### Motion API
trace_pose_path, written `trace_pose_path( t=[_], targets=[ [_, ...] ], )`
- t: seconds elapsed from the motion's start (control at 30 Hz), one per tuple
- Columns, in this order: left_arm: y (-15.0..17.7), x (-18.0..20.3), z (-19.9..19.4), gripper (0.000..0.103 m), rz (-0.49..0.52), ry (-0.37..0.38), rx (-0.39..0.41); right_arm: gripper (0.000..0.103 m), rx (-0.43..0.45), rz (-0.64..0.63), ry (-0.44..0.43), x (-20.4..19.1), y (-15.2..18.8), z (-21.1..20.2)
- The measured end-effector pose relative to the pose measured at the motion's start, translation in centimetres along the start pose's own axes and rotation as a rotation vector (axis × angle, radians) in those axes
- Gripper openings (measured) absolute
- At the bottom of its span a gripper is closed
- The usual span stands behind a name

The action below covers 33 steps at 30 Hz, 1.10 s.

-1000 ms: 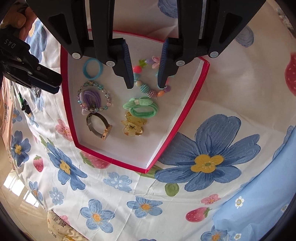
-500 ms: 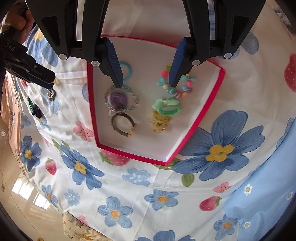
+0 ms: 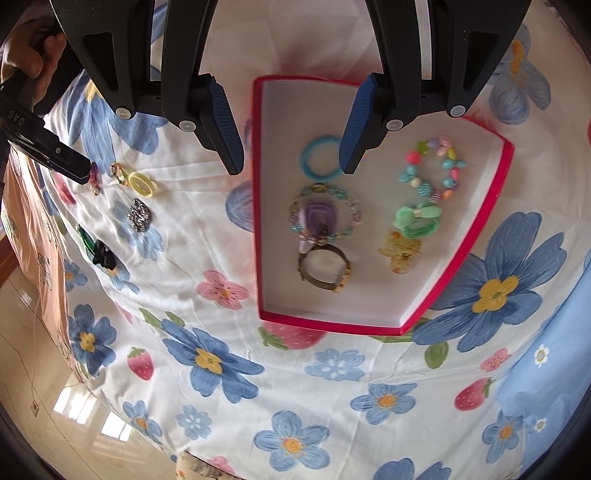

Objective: Organize jewelry
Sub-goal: 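Grasp the silver chain with the left tool while the right tool grasps the pink heart hair clip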

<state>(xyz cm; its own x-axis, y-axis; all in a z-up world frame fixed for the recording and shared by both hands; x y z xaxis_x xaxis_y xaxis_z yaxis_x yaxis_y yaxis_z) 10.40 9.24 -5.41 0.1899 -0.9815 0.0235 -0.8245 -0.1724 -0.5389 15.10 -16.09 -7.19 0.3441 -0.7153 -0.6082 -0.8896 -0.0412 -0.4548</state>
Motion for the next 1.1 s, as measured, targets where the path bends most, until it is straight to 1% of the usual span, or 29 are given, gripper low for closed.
trace_pose_path(
  t=[0.27,0.47,0.57,0.7,0.87,0.97,1.0,1.07,1.1],
  targets=[
    [-0.8,4.3,0.5,0.056,0.071,0.020,-0.003,0.049,0.059,0.087,0.082,5.2,1.1,-3.7],
    [-2.0,8.3,1.8,0.057,0.129,0.043,-0.011,0.050,0.077,0.133,0.144,8.5,1.9,-5.2],
    [-2.9,10.6,2.8,0.059,0.166,0.059,-0.010,0.050,0.074,0.156,0.157,9.8,2.1,-5.3],
    [-3.9,13.7,4.4,0.060,0.218,0.089,-0.017,0.050,0.064,0.173,0.152,10.5,2.2,-4.8],
    [-4.7,17.0,7.1,0.061,0.278,0.106,-0.039,0.053,0.025,0.165,0.157,11.2,2.2,-3.1],
    [-5.0,18.9,9.1,0.061,0.322,0.110,-0.058,0.052,0.022,0.155,0.163,11.7,2.0,-2.5],
    [-5.2,19.5,9.7,0.061,0.334,0.114,-0.064,0.048,0.021,0.149,0.174,11.9,1.9,-2.4],
    [-5.3,20.8,10.9,0.061,0.364,0.121,-0.080,0.038,0.014,0.137,0.202,12.4,1.8,-2.4],
    [-5.4,21.5,11.6,0.061,0.377,0.122,-0.086,0.026,0.010,0.134,0.215,12.7,1.7,-2.5]
  ],
)
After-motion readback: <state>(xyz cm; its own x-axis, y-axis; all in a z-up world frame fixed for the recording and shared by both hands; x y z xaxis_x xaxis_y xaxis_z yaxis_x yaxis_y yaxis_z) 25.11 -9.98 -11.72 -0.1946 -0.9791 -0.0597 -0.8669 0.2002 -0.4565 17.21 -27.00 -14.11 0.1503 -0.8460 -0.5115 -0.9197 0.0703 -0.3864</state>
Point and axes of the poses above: each gripper's, at about its wrist camera, not at the fingertips, and z roughly the way its jaws point, x to its right, y to its underside, the point moved 7 cm from there along z, roughly the way its jaws point, and after that the axes turned 13 degrees about -y, right-handed, at the moved point
